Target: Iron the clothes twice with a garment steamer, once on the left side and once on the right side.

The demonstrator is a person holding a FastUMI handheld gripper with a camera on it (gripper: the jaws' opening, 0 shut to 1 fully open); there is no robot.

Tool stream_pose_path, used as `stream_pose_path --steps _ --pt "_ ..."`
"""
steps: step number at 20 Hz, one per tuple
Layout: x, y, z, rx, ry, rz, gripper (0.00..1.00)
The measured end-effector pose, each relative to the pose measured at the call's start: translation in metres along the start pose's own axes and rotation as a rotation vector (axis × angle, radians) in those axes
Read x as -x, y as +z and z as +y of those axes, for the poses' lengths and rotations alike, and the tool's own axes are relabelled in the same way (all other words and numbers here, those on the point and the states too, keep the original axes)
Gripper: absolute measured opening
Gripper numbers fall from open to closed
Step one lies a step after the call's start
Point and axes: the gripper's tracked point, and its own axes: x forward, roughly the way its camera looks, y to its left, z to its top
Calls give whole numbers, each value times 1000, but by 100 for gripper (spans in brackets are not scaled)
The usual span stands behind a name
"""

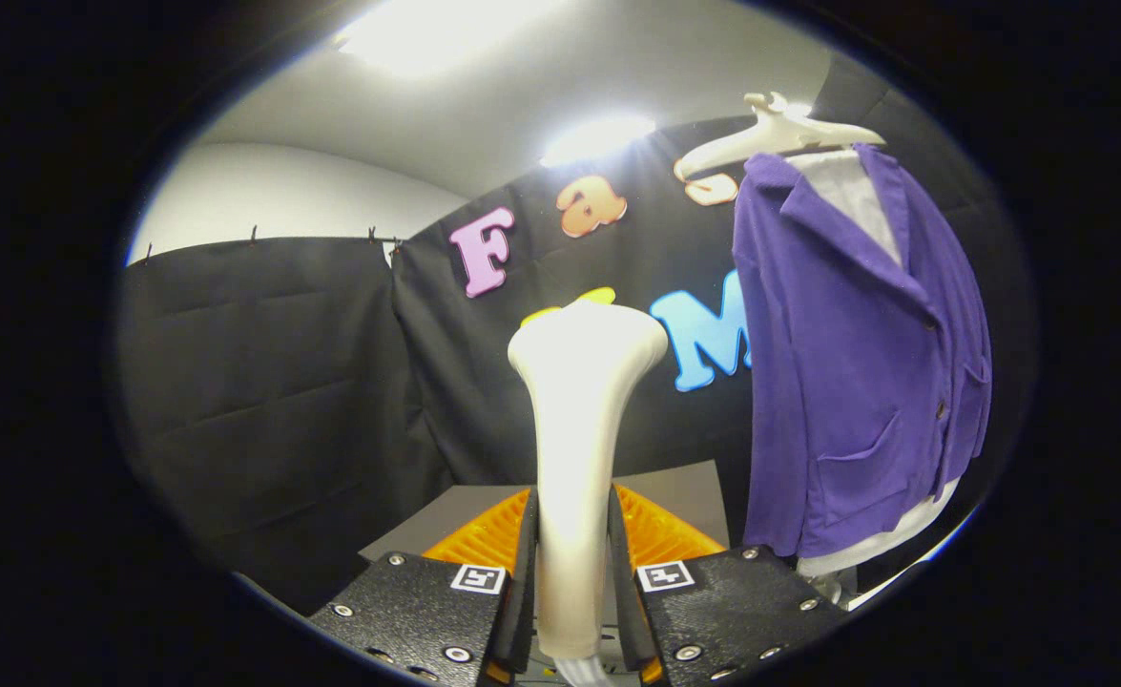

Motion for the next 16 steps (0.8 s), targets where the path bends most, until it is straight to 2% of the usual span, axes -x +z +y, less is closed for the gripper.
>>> stream_pose_path --steps 7,11,16 --pt "108 -33 -22 48 -113 -50 36" --pt "145 -54 -32 13 -136 -46 36" --pt "158 -29 -58 45 -188 -91 36"
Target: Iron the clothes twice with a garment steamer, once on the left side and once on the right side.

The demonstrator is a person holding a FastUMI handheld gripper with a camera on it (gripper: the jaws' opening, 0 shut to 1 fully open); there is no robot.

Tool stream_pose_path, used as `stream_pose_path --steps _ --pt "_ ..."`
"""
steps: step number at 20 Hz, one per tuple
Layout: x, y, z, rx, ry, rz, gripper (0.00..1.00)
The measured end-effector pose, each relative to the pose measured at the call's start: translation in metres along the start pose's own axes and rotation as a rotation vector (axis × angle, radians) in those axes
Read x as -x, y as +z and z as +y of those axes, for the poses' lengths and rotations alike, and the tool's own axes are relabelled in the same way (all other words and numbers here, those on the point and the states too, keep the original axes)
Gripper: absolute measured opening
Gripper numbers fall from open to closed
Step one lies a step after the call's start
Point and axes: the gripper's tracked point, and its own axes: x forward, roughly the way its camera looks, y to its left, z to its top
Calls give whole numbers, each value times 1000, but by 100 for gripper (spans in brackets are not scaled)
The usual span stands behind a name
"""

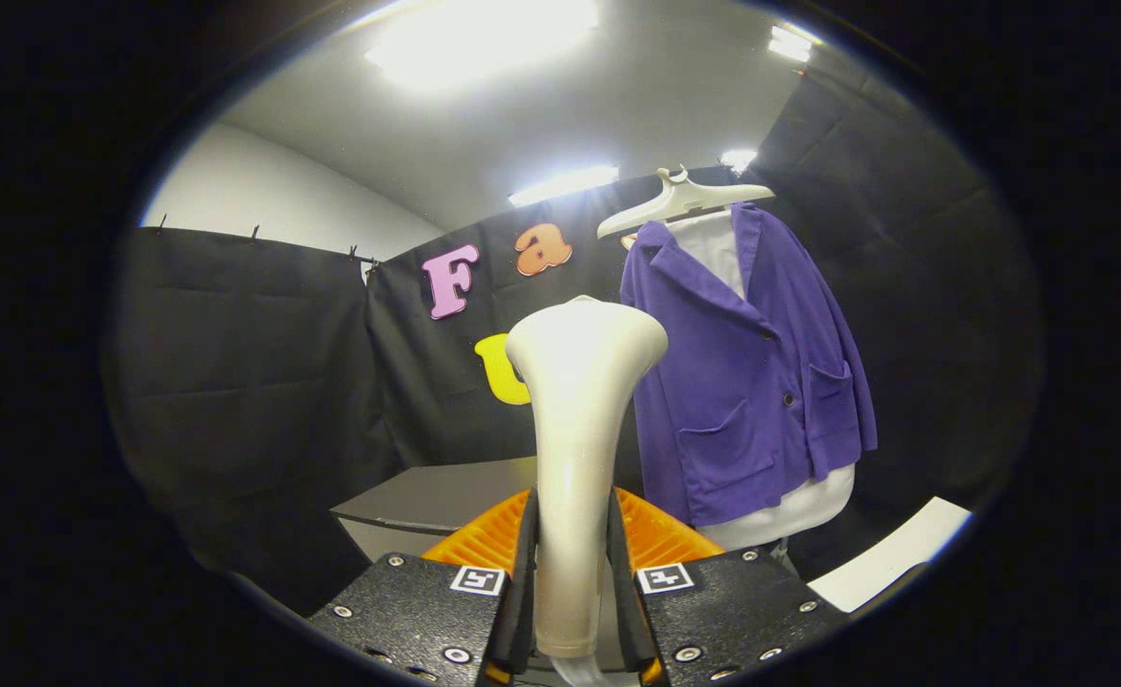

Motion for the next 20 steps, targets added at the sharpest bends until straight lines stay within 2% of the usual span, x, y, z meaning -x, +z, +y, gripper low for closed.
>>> stream_pose_path --steps 5,11,16,20 --pt "-33 47 -22 42 -16 -55 36" --pt "-102 107 -36 74 -14 -140 36" --pt "-161 140 -53 66 -54 -199 36" --pt "-206 149 -72 72 -87 -197 36"
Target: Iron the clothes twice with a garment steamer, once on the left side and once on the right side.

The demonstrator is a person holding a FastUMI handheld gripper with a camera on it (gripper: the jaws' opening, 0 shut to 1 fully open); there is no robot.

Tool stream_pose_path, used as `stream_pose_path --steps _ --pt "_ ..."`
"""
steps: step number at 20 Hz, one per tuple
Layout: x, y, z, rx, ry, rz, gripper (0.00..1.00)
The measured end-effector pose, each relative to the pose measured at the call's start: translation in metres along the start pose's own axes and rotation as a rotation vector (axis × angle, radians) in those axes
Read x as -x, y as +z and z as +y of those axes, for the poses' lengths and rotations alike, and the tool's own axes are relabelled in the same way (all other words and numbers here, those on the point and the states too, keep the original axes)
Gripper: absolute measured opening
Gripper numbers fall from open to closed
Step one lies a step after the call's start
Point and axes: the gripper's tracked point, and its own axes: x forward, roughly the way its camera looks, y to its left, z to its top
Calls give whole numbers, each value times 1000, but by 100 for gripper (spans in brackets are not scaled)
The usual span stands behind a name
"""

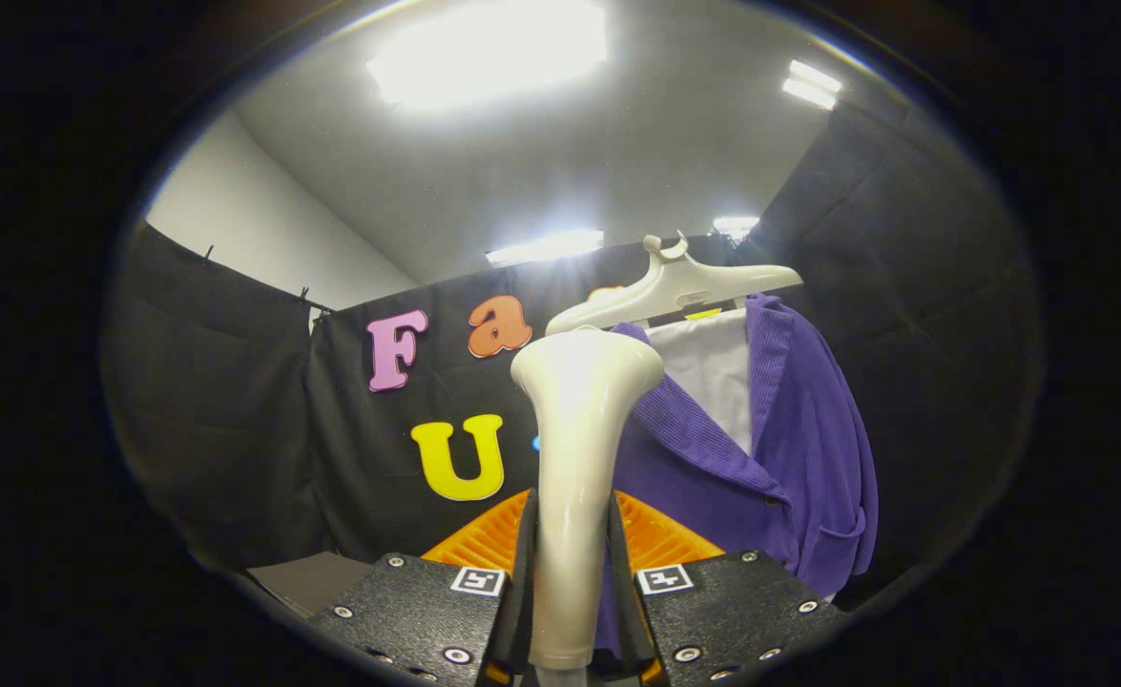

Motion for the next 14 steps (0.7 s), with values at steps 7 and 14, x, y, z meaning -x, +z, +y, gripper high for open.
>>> stream_pose_path --steps 7,14 --pt "-40 -29 -32 -21 -68 61 36" --pt "-25 -95 -67 -68 -130 180 36"
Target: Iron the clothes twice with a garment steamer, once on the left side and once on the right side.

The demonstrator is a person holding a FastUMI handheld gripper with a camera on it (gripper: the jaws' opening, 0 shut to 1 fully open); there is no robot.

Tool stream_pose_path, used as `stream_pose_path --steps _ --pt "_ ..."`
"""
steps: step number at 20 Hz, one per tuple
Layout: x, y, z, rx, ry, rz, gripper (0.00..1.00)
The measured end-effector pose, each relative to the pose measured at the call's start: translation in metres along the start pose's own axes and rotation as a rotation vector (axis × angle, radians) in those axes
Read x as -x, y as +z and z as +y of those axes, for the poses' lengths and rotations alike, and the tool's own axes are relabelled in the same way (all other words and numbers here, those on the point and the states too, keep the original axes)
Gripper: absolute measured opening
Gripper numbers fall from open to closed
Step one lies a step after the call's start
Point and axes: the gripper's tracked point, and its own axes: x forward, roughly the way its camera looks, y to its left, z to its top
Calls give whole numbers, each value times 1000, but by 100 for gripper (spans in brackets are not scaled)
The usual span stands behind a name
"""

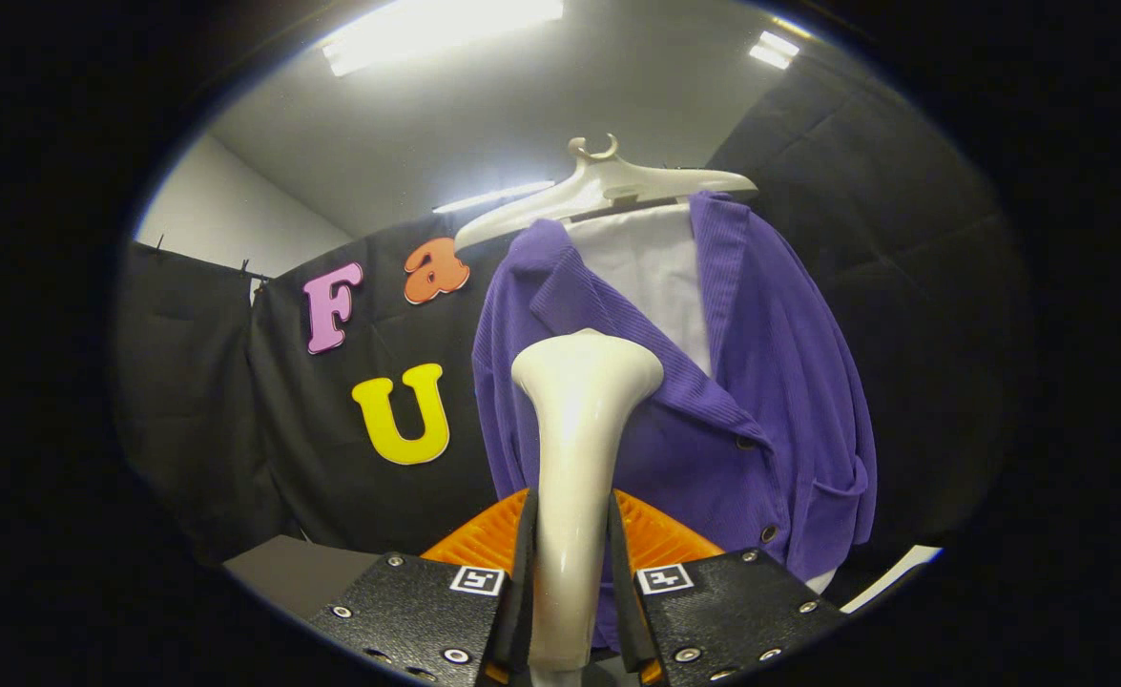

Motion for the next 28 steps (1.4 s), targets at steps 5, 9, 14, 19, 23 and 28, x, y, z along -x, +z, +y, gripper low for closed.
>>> stream_pose_path --steps 5,9,14,19,23,28 --pt "11 -45 -21 -16 -24 92 36" --pt "23 -83 -29 -22 -36 164 36" --pt "40 -137 -39 -55 -61 256 36" --pt "64 -185 -54 -73 -100 329 36" --pt "77 -229 -67 -114 -138 388 36" --pt "99 -294 -81 -140 -171 500 37"
